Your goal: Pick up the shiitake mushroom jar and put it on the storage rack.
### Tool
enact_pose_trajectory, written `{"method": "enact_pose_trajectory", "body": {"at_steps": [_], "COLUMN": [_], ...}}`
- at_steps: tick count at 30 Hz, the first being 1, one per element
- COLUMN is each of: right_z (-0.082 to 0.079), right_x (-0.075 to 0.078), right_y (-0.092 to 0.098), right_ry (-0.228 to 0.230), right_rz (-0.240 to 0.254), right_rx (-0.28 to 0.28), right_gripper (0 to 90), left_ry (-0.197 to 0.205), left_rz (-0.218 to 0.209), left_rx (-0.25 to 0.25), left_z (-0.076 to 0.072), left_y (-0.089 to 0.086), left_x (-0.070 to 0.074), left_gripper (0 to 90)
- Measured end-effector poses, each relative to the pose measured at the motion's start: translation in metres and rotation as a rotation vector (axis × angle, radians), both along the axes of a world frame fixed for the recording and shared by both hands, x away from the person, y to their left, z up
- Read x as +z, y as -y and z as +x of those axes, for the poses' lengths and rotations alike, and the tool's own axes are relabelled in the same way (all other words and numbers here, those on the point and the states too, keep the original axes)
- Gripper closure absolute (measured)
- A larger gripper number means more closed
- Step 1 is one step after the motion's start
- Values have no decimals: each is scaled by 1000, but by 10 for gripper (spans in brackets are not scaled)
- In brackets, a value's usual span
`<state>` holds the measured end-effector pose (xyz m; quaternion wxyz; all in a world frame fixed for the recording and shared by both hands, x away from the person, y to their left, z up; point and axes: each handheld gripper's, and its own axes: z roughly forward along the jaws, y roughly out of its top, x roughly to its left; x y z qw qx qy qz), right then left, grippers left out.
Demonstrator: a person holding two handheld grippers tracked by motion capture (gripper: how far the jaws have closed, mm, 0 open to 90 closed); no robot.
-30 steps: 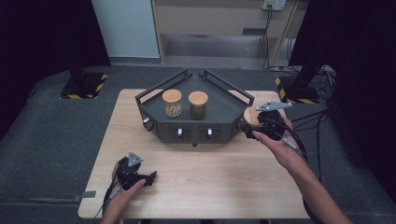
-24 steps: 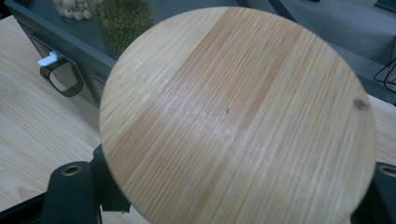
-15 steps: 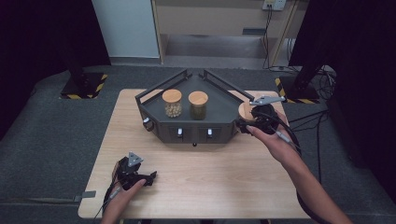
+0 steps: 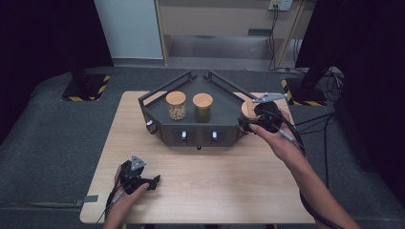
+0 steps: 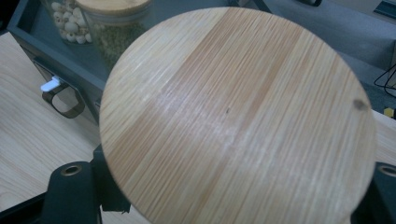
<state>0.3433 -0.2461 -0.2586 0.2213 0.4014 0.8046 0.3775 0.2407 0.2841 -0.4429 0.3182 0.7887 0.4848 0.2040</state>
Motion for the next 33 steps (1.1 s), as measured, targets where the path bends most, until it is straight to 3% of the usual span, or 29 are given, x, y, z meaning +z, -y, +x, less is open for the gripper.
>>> {"method": "enact_pose_trajectory", "body": {"at_steps": [17,25,33], "right_z": [19,31,40], "right_x": [9,9,9], "right_y": [-14,-18,-27], "right_ry": [0,-9,-15], "right_rz": [-6,30,16], "right_rx": [7,1,0], "right_gripper": [255,255,255], "left_ry": [0,0,0], "left_rz": [0,-2,-2], "left_rx": [-2,-2,-2], "left_z": [0,1,1], "left_y": [0,0,0], "left_x": [0,0,0], "left_gripper": [0,0,0]}}
